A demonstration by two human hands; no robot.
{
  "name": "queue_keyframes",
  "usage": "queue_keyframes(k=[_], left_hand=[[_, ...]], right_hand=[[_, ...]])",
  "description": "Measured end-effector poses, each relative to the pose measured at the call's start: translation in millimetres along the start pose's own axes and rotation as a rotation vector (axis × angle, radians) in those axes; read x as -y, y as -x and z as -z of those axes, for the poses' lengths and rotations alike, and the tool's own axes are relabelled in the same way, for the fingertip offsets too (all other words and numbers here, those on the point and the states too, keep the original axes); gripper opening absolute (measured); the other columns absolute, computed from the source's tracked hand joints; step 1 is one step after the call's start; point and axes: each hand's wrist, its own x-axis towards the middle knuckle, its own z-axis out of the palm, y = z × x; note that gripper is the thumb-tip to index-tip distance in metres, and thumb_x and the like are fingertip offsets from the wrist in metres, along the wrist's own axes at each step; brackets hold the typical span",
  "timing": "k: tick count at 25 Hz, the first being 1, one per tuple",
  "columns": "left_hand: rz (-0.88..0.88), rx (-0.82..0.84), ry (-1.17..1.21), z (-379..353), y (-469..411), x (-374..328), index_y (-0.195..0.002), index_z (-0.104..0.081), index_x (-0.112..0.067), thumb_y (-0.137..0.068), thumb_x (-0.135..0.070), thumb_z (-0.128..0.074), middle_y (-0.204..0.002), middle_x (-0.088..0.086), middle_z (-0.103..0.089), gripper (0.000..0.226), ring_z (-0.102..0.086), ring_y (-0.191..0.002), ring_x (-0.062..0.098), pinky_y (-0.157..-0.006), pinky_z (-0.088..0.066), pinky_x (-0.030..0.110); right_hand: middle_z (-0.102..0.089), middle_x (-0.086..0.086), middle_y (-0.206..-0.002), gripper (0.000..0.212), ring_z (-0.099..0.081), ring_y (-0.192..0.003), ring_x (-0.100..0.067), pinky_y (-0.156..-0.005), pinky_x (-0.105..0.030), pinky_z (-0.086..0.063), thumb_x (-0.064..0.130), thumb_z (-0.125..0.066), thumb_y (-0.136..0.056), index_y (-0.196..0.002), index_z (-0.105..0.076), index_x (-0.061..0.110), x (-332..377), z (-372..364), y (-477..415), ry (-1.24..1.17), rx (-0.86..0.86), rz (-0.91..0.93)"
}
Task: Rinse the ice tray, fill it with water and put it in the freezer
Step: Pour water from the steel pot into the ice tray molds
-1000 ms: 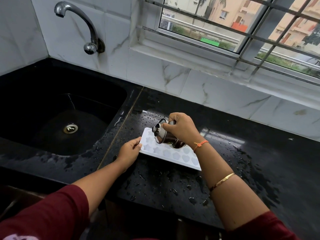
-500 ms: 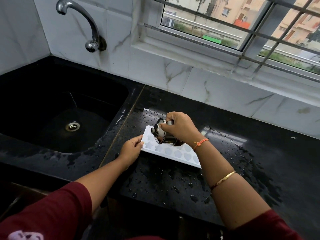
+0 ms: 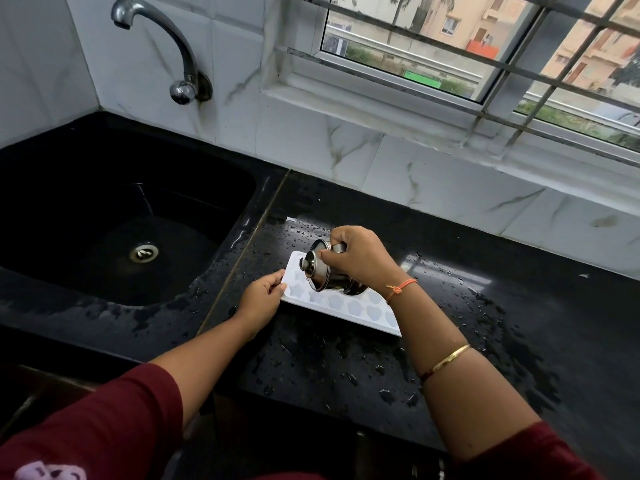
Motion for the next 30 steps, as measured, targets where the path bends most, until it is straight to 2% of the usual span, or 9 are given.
queue_keyframes(k=[4,8,19,30], left_hand=[[-0.003,0.002,0.0,0,0,1,-0.134,-0.047,-0.003,-0.094,-0.006,-0.048,-0.14,0.008,-0.05,0.041,-0.047,-0.129,0.019,-0.104,-0.032,0.022],[-0.007,0.002,-0.009,0,0,1,-0.135,-0.046,-0.003,-0.094,-0.007,-0.048,-0.141,0.008,-0.049,0.041,-0.046,-0.13,0.019,-0.103,-0.031,0.02],[-0.008,0.0,0.011,-1,1,1,-0.134,-0.048,-0.004,-0.094,-0.005,-0.047,-0.139,0.008,-0.051,0.04,-0.047,-0.128,0.018,-0.1,-0.032,0.018],[-0.007,0.006,0.008,-1,-1,2,-0.135,-0.046,-0.002,-0.094,-0.006,-0.047,-0.142,0.008,-0.048,0.04,-0.045,-0.131,0.019,-0.102,-0.031,0.02]], right_hand=[[-0.037,0.003,-0.055,0.045,-0.032,-0.052,-0.01,-0.05,-0.021,-0.03,0.015,-0.065,-0.082,-0.052,-0.032,0.018,-3,3,2,-0.06,-0.005,-0.032],[-0.034,0.003,-0.053,0.047,-0.029,-0.052,-0.012,-0.051,-0.024,-0.028,0.014,-0.067,-0.081,-0.052,-0.03,0.018,-11,10,3,-0.164,-0.037,-0.08],[-0.036,0.001,-0.054,0.045,-0.031,-0.051,-0.012,-0.049,-0.021,-0.029,0.014,-0.066,-0.081,-0.051,-0.032,0.017,-19,18,7,0.035,0.013,-0.053],[-0.036,0.002,-0.054,0.045,-0.031,-0.052,-0.012,-0.051,-0.022,-0.029,0.014,-0.065,-0.082,-0.052,-0.031,0.018,-16,18,7,0.084,0.044,-0.012]])
